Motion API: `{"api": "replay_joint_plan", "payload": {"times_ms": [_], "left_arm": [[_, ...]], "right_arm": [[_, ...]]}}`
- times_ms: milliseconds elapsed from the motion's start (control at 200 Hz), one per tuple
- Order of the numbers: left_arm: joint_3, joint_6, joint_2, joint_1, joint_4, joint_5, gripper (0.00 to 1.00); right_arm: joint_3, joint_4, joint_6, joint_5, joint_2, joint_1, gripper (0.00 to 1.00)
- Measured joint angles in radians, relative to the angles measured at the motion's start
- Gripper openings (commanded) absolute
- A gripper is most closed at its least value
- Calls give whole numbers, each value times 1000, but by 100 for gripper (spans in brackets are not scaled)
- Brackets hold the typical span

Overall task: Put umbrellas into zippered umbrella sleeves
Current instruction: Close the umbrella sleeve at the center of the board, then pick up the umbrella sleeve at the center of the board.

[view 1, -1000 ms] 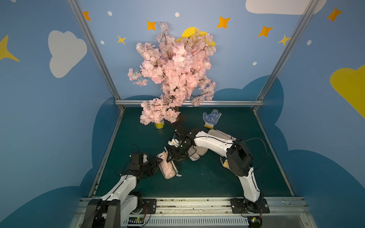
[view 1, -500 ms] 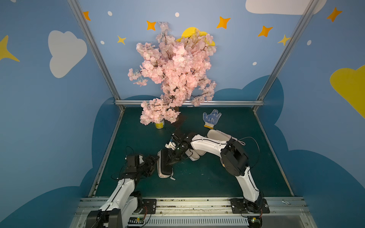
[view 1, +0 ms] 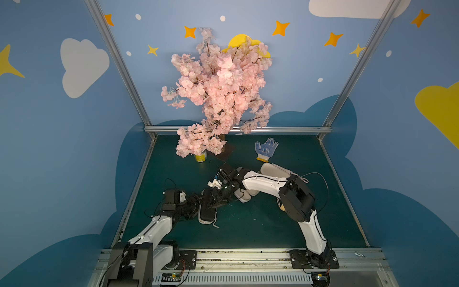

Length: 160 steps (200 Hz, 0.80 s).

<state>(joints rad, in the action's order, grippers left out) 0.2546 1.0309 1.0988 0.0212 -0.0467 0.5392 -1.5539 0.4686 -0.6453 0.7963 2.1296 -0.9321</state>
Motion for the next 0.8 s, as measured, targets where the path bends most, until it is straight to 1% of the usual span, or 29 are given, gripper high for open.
{"api": "replay_joint_plan", "payload": {"times_ms": [50,110,155,225,345,471,506,576,676,801], "left_arm": [[3,-14,5,2,4,-3,65],[11,-23,10,3,10,-6,62],[15,-32,14,4,12,-8,61],[21,-40,23,4,13,-7,61],[23,-42,29,6,11,-3,60],[4,-21,25,34,-23,-2,52],[-4,-12,24,48,-37,-5,52],[-26,16,21,69,-82,-14,53],[-62,63,19,103,-148,-7,62],[-72,101,11,110,-173,-7,64]], "right_arm": [[50,-6,-6,8,-33,28,47],[85,2,-10,6,-61,56,49],[90,18,-6,-3,-68,78,51],[90,22,-10,-17,-65,95,57],[96,3,-48,-34,-41,79,65],[96,-56,-105,-41,13,46,65],[96,-74,-122,-36,30,39,66],[95,-111,-152,-13,43,31,65],[96,-165,-196,-10,52,22,66],[116,-213,-240,2,48,24,67]]}}
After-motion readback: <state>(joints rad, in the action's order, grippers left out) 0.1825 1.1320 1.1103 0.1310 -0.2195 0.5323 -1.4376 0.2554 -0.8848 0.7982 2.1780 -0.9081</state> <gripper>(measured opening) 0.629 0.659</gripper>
